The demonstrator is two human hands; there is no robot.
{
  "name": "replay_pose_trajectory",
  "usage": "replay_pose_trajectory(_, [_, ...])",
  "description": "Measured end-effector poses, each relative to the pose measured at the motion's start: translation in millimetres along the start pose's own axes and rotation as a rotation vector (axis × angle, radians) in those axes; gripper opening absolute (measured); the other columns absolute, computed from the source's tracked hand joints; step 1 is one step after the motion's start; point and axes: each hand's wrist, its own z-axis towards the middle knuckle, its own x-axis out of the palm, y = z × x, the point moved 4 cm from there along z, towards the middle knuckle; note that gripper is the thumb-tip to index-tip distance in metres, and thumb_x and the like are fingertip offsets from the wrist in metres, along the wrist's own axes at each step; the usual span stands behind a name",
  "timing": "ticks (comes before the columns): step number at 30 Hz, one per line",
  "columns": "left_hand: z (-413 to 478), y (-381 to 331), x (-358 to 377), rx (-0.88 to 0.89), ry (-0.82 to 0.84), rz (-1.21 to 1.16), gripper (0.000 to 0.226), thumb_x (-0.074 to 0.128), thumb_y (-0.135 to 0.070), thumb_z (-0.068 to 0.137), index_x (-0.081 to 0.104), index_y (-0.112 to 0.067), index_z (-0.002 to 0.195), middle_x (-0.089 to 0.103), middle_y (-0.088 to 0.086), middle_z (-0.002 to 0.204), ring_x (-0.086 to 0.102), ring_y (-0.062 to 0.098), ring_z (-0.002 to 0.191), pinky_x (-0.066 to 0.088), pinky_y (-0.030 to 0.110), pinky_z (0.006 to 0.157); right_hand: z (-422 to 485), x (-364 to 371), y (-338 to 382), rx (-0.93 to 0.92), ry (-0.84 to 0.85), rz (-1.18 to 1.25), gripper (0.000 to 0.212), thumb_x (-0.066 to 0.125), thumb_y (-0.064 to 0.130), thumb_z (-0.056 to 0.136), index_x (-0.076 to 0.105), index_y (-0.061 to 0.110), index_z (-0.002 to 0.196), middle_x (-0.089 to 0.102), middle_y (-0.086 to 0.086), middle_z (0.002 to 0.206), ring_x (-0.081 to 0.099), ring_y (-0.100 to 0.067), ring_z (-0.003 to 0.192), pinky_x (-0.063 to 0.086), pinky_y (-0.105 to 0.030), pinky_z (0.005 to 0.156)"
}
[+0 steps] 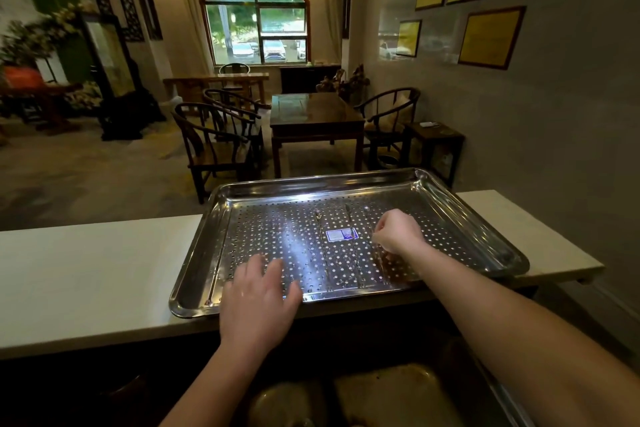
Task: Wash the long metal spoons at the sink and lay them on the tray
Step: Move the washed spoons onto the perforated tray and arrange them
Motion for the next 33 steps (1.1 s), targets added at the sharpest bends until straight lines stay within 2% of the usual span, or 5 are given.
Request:
replay_pose_trajectory(3, [18.6, -7.5, -4.6, -0.003, 0.071, -0.056, 0.039, 0.046, -0.05, 0.084, 0.056, -0.025, 0.113, 0.056, -0.002, 0.102, 0.055, 0.018, 0.09, 0.051, 0.033, 0.07, -0.4, -1.2, 4.6, -0.051, -0.041, -0.028, 0.004, 0.069, 0.015, 0.084, 0.071, 0.018, 0.082, 0.069, 0.001, 0.077, 0.064, -0.015, 0.074, 0.058, -0.036, 0.071])
replay_pose_trajectory(9, [79.8, -49.5, 16.8, -0.032, 0.284, -0.096, 0.027, 0.053, -0.038, 0.087, 0.064, -0.015, 0.08, 0.069, 0.005, 0.08, 0.066, 0.026, 0.077, 0.057, 0.035, 0.072, -6.8, 13.0, 18.4, -0.125, 0.002, -0.1, 0.011, 0.07, 0.019, 0.082, 0.072, 0.011, 0.074, 0.07, -0.003, 0.069, 0.067, -0.018, 0.067, 0.06, -0.039, 0.067])
replay_pose_trajectory(13, [94.6, -62.1, 38.5, -0.135, 0.363, -0.164, 0.026, 0.062, -0.039, 0.084, 0.062, -0.015, 0.074, 0.068, 0.003, 0.075, 0.066, 0.021, 0.072, 0.055, 0.03, 0.063, -12.3, 23.0, 26.8, -0.139, 0.04, -0.181, 0.022, 0.07, 0.024, 0.078, 0.058, 0.014, 0.062, 0.061, -0.003, 0.063, 0.058, -0.018, 0.057, 0.04, -0.029, 0.045])
replay_pose_trajectory(23, [98.2, -57.5, 44.0, -0.171, 0.244, -0.184, 0.013, 0.062, -0.011, 0.08, 0.052, -0.013, 0.072, 0.068, 0.011, 0.085, 0.065, 0.03, 0.081, 0.055, 0.035, 0.069, -16.6, 28.1, 39.0, -0.17, 0.029, -0.234, 0.026, 0.058, 0.003, 0.08, 0.047, 0.013, 0.058, 0.048, -0.003, 0.06, 0.048, -0.021, 0.057, 0.039, -0.029, 0.056])
replay_pose_trajectory(33, [87.6, -56.1, 43.5, -0.251, 0.23, -0.28, 0.024, 0.063, -0.01, 0.077, 0.047, -0.014, 0.06, 0.068, 0.011, 0.078, 0.064, 0.029, 0.073, 0.046, 0.03, 0.057, -26.6, 32.5, 42.8, -0.152, 0.038, -0.075, 0.007, 0.067, 0.006, 0.077, 0.074, 0.004, 0.075, 0.071, -0.01, 0.073, 0.067, -0.023, 0.072, 0.06, -0.036, 0.068])
